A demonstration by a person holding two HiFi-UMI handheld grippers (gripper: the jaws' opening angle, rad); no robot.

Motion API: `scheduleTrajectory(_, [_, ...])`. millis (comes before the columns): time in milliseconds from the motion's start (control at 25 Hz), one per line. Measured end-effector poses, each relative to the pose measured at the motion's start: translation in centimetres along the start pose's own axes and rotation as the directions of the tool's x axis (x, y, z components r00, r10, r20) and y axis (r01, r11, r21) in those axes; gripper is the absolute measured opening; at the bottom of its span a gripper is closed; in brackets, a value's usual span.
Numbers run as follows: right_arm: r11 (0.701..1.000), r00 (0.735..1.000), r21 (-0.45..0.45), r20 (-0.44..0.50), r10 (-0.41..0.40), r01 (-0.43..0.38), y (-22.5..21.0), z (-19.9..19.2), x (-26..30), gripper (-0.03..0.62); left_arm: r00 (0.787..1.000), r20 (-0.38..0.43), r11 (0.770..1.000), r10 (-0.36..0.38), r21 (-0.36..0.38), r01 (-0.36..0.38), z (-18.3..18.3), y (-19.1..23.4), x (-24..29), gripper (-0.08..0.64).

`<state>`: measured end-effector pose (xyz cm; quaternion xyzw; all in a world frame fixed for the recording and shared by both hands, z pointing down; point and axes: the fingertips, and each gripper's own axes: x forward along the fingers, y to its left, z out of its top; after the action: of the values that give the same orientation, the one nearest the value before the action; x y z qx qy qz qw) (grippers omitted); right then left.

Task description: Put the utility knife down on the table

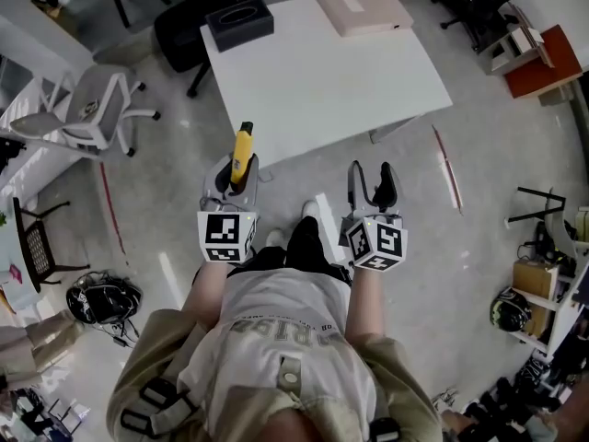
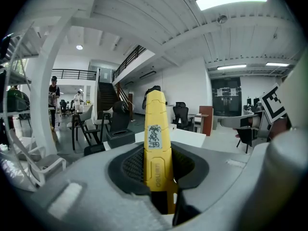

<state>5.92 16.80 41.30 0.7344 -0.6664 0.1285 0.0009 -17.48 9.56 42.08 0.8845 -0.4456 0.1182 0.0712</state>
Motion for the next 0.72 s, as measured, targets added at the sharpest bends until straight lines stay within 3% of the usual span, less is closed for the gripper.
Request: scheduleTrajectory(720, [0.990, 0.990, -0.021, -0.025, 0.138, -0.138, -8.7, 3.8, 11.2, 0.271, 0.997, -0.017, 0.997, 0.078, -0.007, -0.078, 3.6, -3.8, 12.4, 0.094])
